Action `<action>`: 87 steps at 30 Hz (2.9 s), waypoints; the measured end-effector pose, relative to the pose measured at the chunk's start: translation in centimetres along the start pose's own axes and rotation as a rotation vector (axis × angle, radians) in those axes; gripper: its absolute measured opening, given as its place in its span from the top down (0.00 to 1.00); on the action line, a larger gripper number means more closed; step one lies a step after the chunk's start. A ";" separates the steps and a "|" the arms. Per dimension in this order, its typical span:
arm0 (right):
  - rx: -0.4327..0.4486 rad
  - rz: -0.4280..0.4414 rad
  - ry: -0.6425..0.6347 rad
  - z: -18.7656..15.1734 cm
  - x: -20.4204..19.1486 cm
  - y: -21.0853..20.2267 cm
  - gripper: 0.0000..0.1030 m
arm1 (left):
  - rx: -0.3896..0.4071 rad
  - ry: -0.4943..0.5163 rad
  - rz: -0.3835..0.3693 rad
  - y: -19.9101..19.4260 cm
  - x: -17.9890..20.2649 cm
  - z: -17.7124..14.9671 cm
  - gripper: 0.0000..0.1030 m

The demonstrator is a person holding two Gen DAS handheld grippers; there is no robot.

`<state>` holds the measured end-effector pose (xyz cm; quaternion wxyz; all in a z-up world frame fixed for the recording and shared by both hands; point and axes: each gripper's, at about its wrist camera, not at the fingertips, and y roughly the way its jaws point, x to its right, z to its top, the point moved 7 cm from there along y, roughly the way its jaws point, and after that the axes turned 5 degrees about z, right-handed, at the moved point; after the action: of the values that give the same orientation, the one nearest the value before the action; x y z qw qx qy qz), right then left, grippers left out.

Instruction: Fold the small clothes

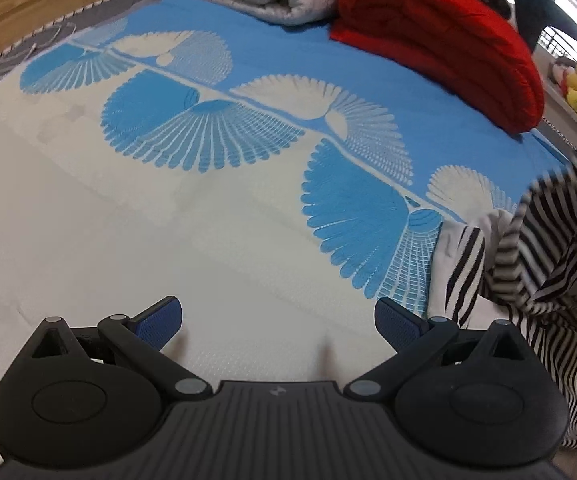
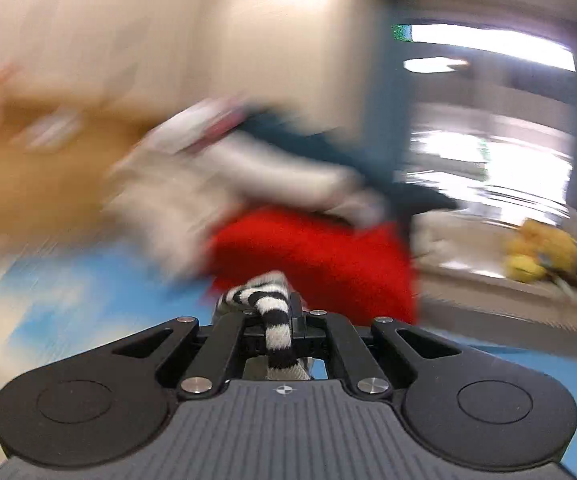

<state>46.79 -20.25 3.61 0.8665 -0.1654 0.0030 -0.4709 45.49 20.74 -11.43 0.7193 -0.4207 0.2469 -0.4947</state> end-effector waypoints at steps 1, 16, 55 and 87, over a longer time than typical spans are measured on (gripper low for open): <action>-0.087 0.031 -0.083 -2.9 -2.3 -3.0 0.97 | 0.008 0.008 0.005 -0.2 0.1 -0.1 0.00; -0.178 -0.323 0.633 -14.5 -5.9 -11.7 0.39 | 0.027 0.026 -0.111 -1.4 5.8 -2.1 0.00; -0.211 -0.370 0.669 -18.7 -11.3 -25.7 0.20 | 0.119 0.339 -0.093 -12.2 2.7 -21.1 0.00; -0.246 -0.380 0.515 -20.9 -18.1 -30.2 0.19 | 0.155 0.316 -0.020 -13.2 -2.8 -25.4 0.00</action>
<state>8.75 -26.54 -10.14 0.7078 -0.1419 0.2475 -0.6462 18.20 12.06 -13.70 0.6969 -0.2833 0.3137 -0.5794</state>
